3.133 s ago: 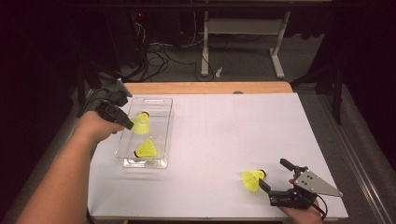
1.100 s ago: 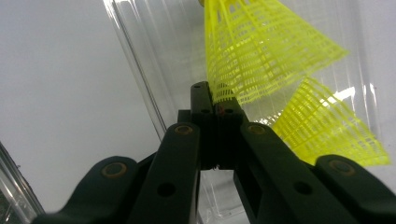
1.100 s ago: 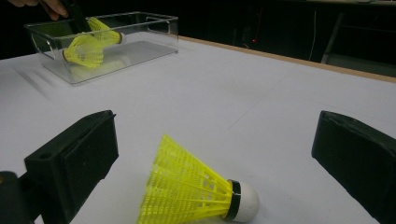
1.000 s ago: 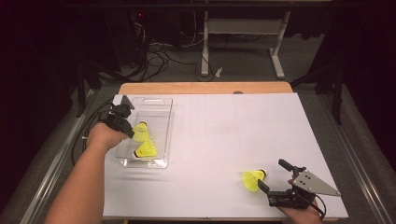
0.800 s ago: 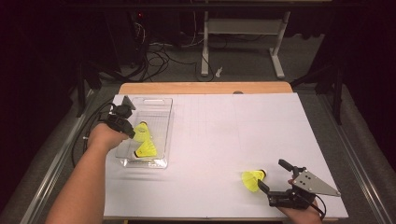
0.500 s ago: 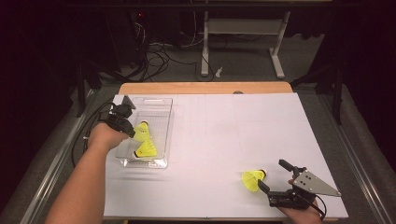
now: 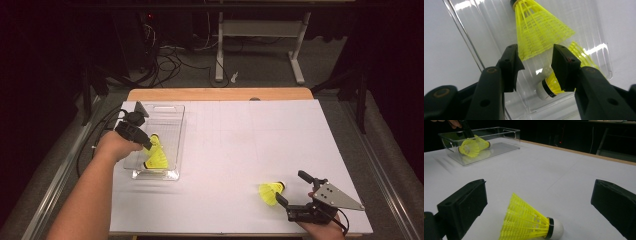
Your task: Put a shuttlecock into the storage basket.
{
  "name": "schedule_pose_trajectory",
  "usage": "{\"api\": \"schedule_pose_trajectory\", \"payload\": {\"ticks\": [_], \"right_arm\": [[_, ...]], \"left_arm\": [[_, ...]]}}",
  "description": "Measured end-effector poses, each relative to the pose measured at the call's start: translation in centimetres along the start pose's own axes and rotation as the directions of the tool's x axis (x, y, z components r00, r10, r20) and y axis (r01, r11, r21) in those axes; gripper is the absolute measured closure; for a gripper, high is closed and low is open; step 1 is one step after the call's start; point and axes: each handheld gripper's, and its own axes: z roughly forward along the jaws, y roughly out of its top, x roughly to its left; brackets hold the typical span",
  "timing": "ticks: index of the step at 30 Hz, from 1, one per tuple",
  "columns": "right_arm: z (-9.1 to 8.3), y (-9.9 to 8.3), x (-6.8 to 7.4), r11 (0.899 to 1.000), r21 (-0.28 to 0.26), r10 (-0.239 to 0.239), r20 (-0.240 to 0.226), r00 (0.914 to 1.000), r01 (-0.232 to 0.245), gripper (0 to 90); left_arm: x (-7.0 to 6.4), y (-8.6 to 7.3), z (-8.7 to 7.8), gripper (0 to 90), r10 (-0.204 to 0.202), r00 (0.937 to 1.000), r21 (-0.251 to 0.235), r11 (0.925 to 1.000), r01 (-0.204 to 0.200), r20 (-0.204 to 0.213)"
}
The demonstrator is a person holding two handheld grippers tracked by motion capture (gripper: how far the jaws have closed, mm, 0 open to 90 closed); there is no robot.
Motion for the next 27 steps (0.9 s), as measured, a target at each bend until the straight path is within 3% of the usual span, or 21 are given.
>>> {"api": "schedule_pose_trajectory", "payload": {"ticks": [16, 27], "right_arm": [[-0.2, 0.2, 0.1, 1.0, -0.012, -0.001, 0.002, 1.0, 0.001, 1.1], [-0.3, 0.3, 0.1, 1.0, -0.015, 0.0, 0.006, 1.0, 0.0, 1.2]], "left_arm": [[-1.5, -1.8, -2.4, 47.5, 0.069, 0.9976, -0.003, 0.9976, -0.069, 0.007], [-1.8, -2.4, -3.3, 41.5, 0.071, 0.9975, -0.002, 0.9975, -0.071, 0.005]]}}
